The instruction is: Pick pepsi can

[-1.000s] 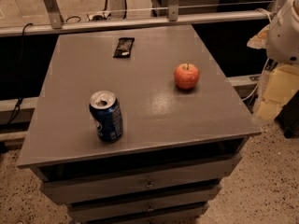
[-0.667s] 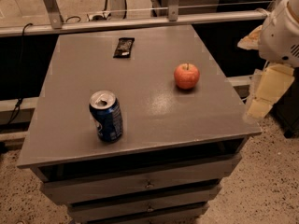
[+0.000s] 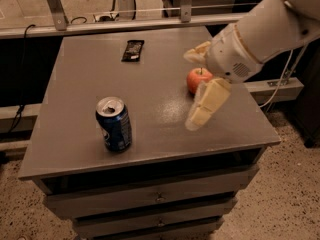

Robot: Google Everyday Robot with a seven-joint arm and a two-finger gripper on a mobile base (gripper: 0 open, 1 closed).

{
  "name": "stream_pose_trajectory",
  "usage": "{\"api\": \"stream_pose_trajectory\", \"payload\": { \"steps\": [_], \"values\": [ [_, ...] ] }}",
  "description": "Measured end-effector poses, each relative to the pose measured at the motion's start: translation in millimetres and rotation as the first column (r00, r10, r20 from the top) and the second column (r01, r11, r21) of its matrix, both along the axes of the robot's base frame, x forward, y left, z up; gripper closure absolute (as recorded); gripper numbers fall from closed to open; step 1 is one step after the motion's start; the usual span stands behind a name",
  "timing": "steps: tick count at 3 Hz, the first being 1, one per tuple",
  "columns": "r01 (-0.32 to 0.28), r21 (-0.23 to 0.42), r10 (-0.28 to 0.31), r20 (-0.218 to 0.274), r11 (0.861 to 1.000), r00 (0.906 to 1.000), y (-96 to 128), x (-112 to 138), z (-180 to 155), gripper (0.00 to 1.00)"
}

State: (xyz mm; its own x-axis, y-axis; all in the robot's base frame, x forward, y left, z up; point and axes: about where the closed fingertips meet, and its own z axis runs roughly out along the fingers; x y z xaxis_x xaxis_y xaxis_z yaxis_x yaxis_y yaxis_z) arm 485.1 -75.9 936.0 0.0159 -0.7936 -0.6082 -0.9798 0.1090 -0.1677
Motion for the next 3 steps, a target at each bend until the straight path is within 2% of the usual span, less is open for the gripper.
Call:
{"api": "stream_pose_trajectory", "payload": {
  "steps": [1,2,3],
  "values": [
    [-0.082,0.197,0.082,0.01,0.977,0.9966,61,5,-4,0.0],
    [-0.13,0.349,0.141,-0.008,0.928,0.9899,112,-5,-14,0.0],
    [-0.146,0.43,0.178,-0.035,0.891,0.9834,142,-15,-27,0.0]
  ]
}}
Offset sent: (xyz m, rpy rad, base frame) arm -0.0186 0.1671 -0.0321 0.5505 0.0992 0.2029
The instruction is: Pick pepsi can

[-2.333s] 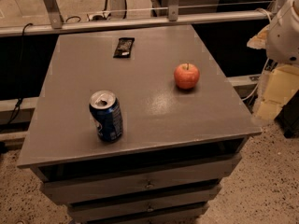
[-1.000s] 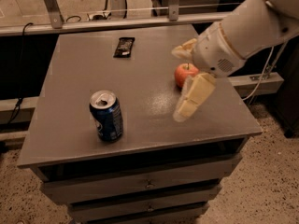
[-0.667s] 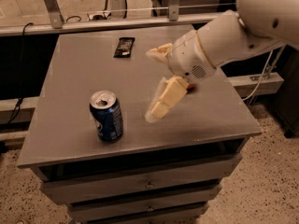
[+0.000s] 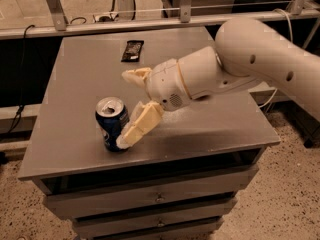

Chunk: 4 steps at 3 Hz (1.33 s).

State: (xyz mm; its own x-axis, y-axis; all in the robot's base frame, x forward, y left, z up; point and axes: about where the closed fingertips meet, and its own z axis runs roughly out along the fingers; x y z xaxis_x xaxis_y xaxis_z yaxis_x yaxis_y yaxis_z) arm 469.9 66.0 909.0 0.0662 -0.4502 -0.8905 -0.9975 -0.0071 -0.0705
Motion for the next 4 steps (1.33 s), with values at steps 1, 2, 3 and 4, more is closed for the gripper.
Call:
{"api": "stream_pose_trajectory", "payload": {
  "steps": [1,2,3,4],
  "values": [
    [-0.017,0.048,0.019,-0.035,0.999,0.9992,22,-9,-16,0.16],
    [-0.01,0.07,0.013,-0.051,0.997,0.9986,30,-12,-27,0.37],
    [0.009,0.089,-0.005,-0.051,0.996,0.9987,29,-10,-28,0.61],
    [0.053,0.105,-0.053,-0.002,0.993,0.9986,6,5,-5,0.84]
  ]
}}
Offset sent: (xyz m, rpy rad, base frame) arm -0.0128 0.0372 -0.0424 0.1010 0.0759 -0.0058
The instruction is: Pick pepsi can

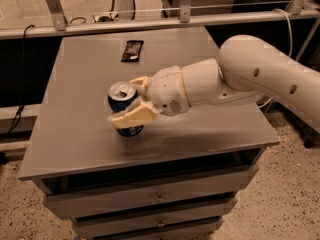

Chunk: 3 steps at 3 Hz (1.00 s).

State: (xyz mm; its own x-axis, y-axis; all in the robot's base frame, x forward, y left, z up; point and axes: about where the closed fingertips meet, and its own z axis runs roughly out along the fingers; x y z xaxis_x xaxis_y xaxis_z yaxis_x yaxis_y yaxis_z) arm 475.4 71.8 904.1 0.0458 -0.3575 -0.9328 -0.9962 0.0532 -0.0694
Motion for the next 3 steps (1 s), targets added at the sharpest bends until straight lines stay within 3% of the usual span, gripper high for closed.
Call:
{"api": "stream_pose_trajectory", "payload": {
  "steps": [1,2,3],
  "values": [
    [0.08,0.003,-0.08,0.092,0.997,0.9926,-46,28,44,1.0],
    [0.19,-0.022,-0.186,0.119,0.982,0.9753,-98,49,78,1.0],
    [0.218,-0.02,-0.214,0.117,0.976,0.9697,-109,55,85,1.0]
  ]
}}
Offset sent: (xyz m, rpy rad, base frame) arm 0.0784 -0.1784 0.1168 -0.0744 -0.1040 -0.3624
